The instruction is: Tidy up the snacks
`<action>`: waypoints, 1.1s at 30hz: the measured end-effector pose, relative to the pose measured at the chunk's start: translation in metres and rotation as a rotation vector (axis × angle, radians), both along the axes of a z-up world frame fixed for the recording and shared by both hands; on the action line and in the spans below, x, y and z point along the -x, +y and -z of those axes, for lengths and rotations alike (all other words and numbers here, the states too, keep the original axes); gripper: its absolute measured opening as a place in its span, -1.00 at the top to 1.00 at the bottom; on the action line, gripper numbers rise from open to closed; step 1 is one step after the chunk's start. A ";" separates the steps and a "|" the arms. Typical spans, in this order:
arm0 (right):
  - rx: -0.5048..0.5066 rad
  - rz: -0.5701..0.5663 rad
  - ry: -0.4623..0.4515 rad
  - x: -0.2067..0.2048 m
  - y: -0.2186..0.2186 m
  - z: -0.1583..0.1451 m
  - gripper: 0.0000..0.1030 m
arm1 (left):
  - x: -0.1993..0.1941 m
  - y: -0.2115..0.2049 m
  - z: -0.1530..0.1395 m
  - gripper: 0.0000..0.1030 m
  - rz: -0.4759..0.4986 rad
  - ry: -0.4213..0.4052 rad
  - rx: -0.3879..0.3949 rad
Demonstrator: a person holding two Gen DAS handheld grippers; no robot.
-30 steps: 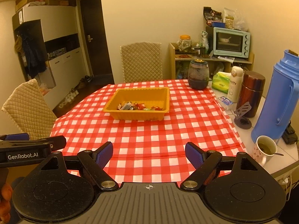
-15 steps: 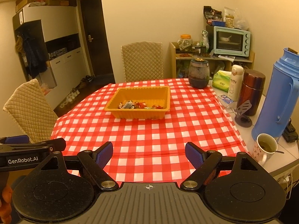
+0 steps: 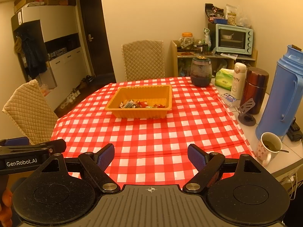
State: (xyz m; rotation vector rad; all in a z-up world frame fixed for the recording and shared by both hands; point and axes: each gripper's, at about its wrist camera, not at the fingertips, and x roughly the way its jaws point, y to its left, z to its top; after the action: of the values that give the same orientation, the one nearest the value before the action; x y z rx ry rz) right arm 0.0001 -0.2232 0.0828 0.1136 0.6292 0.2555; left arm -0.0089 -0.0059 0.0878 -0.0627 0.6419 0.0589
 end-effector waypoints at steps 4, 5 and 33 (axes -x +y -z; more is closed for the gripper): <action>0.000 0.000 0.000 0.000 0.000 0.000 -0.63 | 0.000 0.000 0.000 -1.00 -0.002 0.001 0.000; 0.000 0.000 0.000 0.000 0.000 0.000 -0.63 | 0.000 0.001 0.000 -1.00 -0.002 0.000 -0.001; -0.002 0.001 0.006 -0.001 0.001 0.003 -0.63 | -0.001 0.000 0.001 -1.00 0.000 0.001 -0.001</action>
State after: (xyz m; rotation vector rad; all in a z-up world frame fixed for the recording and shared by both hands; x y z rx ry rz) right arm 0.0011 -0.2224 0.0796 0.1163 0.6345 0.2551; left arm -0.0079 -0.0061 0.0868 -0.0619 0.6430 0.0588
